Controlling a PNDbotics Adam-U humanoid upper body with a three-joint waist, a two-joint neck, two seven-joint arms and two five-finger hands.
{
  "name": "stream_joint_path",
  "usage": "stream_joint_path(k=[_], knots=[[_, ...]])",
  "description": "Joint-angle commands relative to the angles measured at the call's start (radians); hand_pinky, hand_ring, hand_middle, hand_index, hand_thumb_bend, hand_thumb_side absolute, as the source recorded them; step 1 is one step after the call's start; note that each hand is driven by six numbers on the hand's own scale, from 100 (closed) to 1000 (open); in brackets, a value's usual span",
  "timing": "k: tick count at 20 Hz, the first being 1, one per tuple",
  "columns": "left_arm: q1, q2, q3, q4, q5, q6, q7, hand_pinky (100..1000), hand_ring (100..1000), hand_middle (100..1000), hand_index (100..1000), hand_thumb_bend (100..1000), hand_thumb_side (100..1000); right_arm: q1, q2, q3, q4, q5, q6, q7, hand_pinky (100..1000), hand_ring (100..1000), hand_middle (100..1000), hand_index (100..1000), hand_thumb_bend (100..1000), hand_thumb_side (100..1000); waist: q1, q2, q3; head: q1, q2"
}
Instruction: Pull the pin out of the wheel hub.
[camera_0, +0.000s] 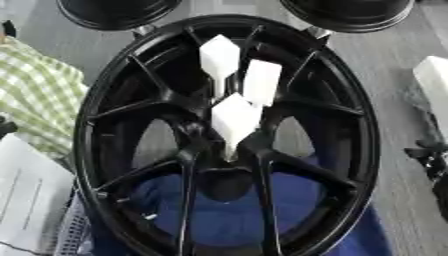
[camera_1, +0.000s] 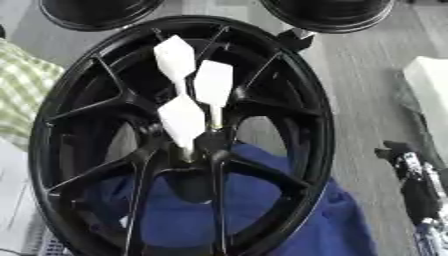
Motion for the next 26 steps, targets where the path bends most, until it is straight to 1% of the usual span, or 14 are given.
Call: stream_joint_path(k=[1,3,5,8,11,16,18,19,20,21,23,24,26], knots=[[-0.010,0.019,0.012,-0.014,-0.003,-0.003,0.008,824,554,532,768,345,736,-0.011,-0.043,-0.011,-0.065,0.005,-0.005,0.019,1000,818,583,750,100,674,-0.002,-0.014,0.001,0.016,-0.009],[-0.009,0.021,0.016,-0.013,-0.003,-0.003,0.013,824,554,532,767,346,736,0.004,-0.064,-0.016,-0.147,-0.001,-0.017,0.051,1000,828,596,760,100,620,-0.009,-0.016,-0.004,0.025,-0.001],[-0.008,0.029,0.017,-0.011,-0.005,-0.003,0.016,825,554,533,768,345,737,0.034,-0.102,-0.015,-0.237,-0.015,-0.027,0.072,1000,835,605,765,100,587,-0.016,-0.018,-0.011,0.026,-0.001],[-0.009,0.038,0.020,-0.010,-0.007,-0.004,0.018,825,555,534,768,344,737,0.081,-0.166,-0.009,-0.338,-0.059,-0.043,0.081,1000,838,610,766,100,566,-0.019,-0.020,-0.022,0.026,-0.002],[-0.002,0.048,0.025,-0.009,-0.005,-0.004,0.021,828,559,539,771,345,742,0.130,-0.234,-0.005,-0.407,-0.109,-0.065,0.066,1000,842,617,769,100,544,-0.021,-0.024,-0.035,0.018,0.000],[0.039,0.074,0.034,0.001,-0.009,-0.006,0.032,832,568,550,778,338,750,0.209,-0.356,0.011,-0.501,-0.164,-0.111,0.049,1000,844,631,775,100,522,-0.018,-0.042,-0.049,0.023,0.016],[0.052,0.082,0.036,-0.001,-0.011,-0.011,0.034,832,569,551,778,337,750,0.227,-0.385,0.014,-0.522,-0.178,-0.119,0.046,1000,844,631,775,100,520,-0.017,-0.046,-0.051,0.024,0.021],[0.057,0.085,0.037,-0.002,-0.012,-0.012,0.035,834,569,551,780,333,751,0.231,-0.395,0.014,-0.527,-0.181,-0.122,0.045,1000,842,636,778,100,493,-0.016,-0.048,-0.051,0.025,0.023],[0.073,0.093,0.040,-0.004,-0.011,-0.014,0.035,834,562,539,766,331,755,0.240,-0.428,0.012,-0.533,-0.175,-0.132,0.040,1000,842,641,780,100,460,-0.014,-0.055,-0.051,0.029,0.032],[0.099,0.099,0.048,-0.003,-0.002,-0.015,0.039,834,561,537,765,328,755,0.247,-0.482,0.013,-0.532,-0.167,-0.147,0.026,1000,841,642,780,100,424,-0.010,-0.067,-0.045,0.035,0.042],[0.136,0.110,0.059,-0.005,0.011,-0.022,0.044,834,561,538,766,325,753,0.251,-0.561,0.019,-0.517,-0.156,-0.176,-0.005,999,839,642,778,100,350,-0.007,-0.083,-0.033,0.041,0.059],[0.151,0.114,0.063,-0.010,0.012,-0.026,0.044,835,562,538,766,323,752,0.253,-0.598,0.022,-0.506,-0.148,-0.186,-0.020,988,834,638,773,100,282,-0.008,-0.090,-0.024,0.041,0.069],[0.173,0.115,0.069,-0.018,0.012,-0.033,0.043,836,562,539,766,324,752,0.251,-0.666,0.027,-0.483,-0.123,-0.194,-0.061,976,832,640,772,100,186,-0.007,-0.103,-0.011,0.034,0.087]])
